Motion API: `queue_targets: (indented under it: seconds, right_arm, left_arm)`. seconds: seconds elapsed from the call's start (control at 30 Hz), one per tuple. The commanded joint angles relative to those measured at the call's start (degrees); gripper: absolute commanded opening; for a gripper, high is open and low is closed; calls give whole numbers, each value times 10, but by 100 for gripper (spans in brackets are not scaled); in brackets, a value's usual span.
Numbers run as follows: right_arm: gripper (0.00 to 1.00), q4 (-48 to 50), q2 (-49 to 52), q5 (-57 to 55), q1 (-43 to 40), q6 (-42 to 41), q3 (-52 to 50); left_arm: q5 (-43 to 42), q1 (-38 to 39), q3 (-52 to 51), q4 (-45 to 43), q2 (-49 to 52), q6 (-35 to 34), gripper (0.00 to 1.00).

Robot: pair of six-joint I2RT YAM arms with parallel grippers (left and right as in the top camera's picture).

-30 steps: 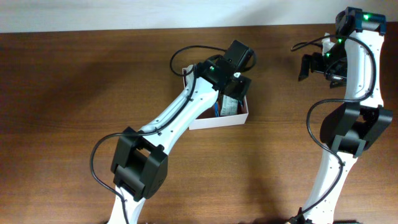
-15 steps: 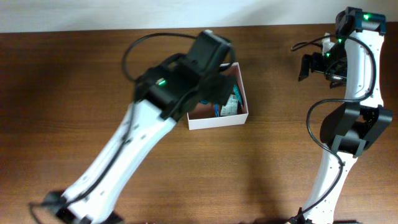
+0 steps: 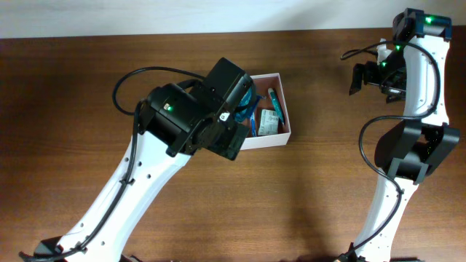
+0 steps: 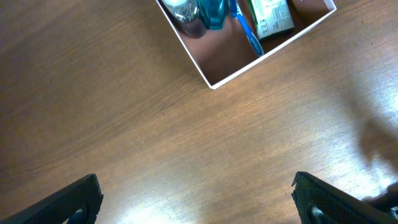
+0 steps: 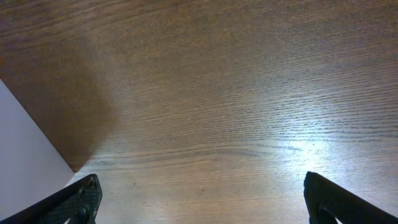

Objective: Pack container
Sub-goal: 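Carry the razor with the left gripper over the pink box and lower it, then open the left gripper and withdraw it toward the front-left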

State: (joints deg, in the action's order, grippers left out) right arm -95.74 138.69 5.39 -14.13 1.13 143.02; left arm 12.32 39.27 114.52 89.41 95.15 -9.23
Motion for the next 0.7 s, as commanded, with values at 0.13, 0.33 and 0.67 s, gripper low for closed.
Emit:
queue_targets:
  seconds: [0.13,0.33,0.67]
  right_arm:
    - [99,2,-17,-5,-2,-1,-4]
    - [99,2,-17,-5,-2,-1,-4]
    - [99,2,-17,-5,-2,-1,-4]
  left_arm:
    - [6,0,2,2,0,-3,99]
    - [-20,0,0,-5,0,-3,99]
    - [-20,0,-99,-185,-45,51,99]
